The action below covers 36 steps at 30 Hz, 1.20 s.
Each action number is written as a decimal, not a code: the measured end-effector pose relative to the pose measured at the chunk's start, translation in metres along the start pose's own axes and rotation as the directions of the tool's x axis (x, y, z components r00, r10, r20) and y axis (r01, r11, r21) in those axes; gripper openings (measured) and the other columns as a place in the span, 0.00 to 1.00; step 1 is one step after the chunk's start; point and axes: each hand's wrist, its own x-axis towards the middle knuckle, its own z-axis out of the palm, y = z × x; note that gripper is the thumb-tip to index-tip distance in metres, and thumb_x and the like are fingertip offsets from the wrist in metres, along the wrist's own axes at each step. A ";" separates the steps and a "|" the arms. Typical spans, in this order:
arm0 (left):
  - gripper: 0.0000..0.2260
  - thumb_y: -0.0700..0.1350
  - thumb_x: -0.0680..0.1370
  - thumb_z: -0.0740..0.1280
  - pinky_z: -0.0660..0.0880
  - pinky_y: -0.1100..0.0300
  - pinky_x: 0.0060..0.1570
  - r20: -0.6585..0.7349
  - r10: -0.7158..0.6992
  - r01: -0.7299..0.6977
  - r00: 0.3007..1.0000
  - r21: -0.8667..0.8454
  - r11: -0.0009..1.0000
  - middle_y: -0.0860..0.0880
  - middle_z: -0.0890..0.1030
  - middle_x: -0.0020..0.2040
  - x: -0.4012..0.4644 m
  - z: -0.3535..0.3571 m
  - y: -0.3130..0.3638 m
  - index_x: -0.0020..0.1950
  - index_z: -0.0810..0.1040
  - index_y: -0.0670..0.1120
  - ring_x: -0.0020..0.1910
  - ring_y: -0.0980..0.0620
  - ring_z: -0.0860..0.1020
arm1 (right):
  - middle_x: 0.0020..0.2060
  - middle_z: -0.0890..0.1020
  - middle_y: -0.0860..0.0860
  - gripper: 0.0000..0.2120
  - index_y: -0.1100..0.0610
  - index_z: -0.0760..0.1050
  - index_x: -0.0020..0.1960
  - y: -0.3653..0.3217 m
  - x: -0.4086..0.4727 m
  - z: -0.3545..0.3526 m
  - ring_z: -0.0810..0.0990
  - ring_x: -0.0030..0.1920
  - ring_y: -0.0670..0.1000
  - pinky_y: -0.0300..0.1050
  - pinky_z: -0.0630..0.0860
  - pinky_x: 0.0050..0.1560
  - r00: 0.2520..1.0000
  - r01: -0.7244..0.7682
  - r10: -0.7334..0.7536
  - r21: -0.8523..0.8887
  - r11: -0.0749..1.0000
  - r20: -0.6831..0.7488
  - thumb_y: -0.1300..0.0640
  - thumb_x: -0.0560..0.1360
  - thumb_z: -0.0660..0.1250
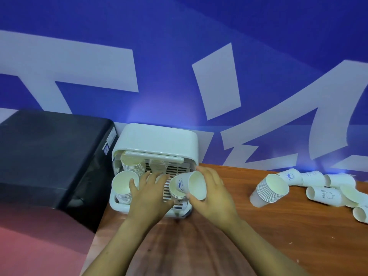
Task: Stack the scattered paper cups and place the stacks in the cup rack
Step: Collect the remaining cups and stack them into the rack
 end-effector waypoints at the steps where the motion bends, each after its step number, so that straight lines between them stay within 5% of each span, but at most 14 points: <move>1: 0.31 0.59 0.72 0.68 0.47 0.40 0.71 -0.002 -0.003 0.003 1.000 -0.015 1.000 0.56 0.60 0.73 -0.001 -0.002 -0.001 0.73 0.60 0.57 0.75 0.50 0.53 | 0.67 0.66 0.40 0.31 0.46 0.62 0.70 -0.002 0.001 0.005 0.66 0.66 0.43 0.40 0.71 0.60 1.000 0.011 -0.009 -0.055 0.998 0.028 0.46 0.69 0.67; 5: 0.30 0.57 0.73 0.67 0.47 0.41 0.72 0.001 -0.006 0.006 1.000 -0.028 1.000 0.56 0.60 0.73 -0.005 -0.007 -0.005 0.73 0.59 0.58 0.75 0.52 0.53 | 0.67 0.67 0.43 0.32 0.48 0.64 0.69 -0.003 0.004 0.022 0.67 0.66 0.47 0.41 0.72 0.57 0.996 0.050 -0.033 -0.207 0.977 0.085 0.39 0.67 0.56; 10: 0.30 0.55 0.74 0.66 0.46 0.41 0.72 0.033 -0.021 0.023 0.999 -0.046 0.999 0.57 0.59 0.73 -0.004 -0.007 -0.007 0.73 0.59 0.59 0.75 0.52 0.52 | 0.71 0.61 0.44 0.36 0.49 0.58 0.73 0.002 0.013 0.040 0.61 0.70 0.48 0.45 0.71 0.62 0.972 -0.058 0.104 -0.217 0.974 0.209 0.43 0.70 0.68; 15: 0.29 0.54 0.74 0.66 0.45 0.41 0.72 0.042 -0.014 0.016 0.999 -0.049 0.999 0.56 0.60 0.73 -0.003 -0.007 -0.007 0.73 0.60 0.58 0.75 0.51 0.51 | 0.74 0.58 0.45 0.43 0.49 0.50 0.76 0.007 0.015 0.051 0.62 0.72 0.52 0.49 0.67 0.67 0.898 -0.154 0.234 -0.231 0.961 0.372 0.40 0.70 0.69; 21: 0.27 0.56 0.76 0.63 0.46 0.42 0.72 0.026 0.038 -0.037 0.999 -0.042 0.998 0.56 0.61 0.72 -0.010 -0.006 0.006 0.73 0.58 0.57 0.75 0.51 0.53 | 0.68 0.65 0.45 0.29 0.47 0.60 0.73 0.010 0.008 0.020 0.67 0.68 0.49 0.46 0.70 0.62 0.920 -0.094 0.190 -0.277 0.956 0.344 0.46 0.74 0.64; 25: 0.25 0.56 0.76 0.62 0.57 0.52 0.69 0.023 0.160 -0.158 0.987 -0.071 0.985 0.56 0.64 0.71 -0.021 0.003 0.030 0.72 0.61 0.57 0.71 0.51 0.60 | 0.62 0.74 0.46 0.20 0.46 0.69 0.65 0.020 -0.013 -0.012 0.74 0.61 0.48 0.46 0.73 0.58 0.897 -0.114 0.233 -0.313 0.943 0.375 0.45 0.75 0.62; 30: 0.23 0.55 0.76 0.63 0.71 0.54 0.59 0.128 0.214 -0.187 0.968 -0.196 0.963 0.51 0.74 0.64 -0.028 0.012 0.059 0.70 0.65 0.53 0.62 0.49 0.74 | 0.56 0.78 0.46 0.17 0.49 0.72 0.62 0.044 -0.046 -0.051 0.76 0.55 0.47 0.44 0.74 0.54 0.892 -0.198 0.301 -0.307 0.931 0.337 0.45 0.75 0.64; 36: 0.21 0.54 0.76 0.64 0.71 0.57 0.60 0.173 0.272 -0.231 0.947 -0.222 0.947 0.53 0.74 0.66 -0.044 0.028 0.096 0.69 0.68 0.53 0.64 0.52 0.73 | 0.47 0.78 0.42 0.15 0.49 0.74 0.58 0.079 -0.069 -0.087 0.77 0.48 0.45 0.45 0.75 0.52 0.888 -0.301 0.357 -0.220 0.928 0.291 0.47 0.74 0.66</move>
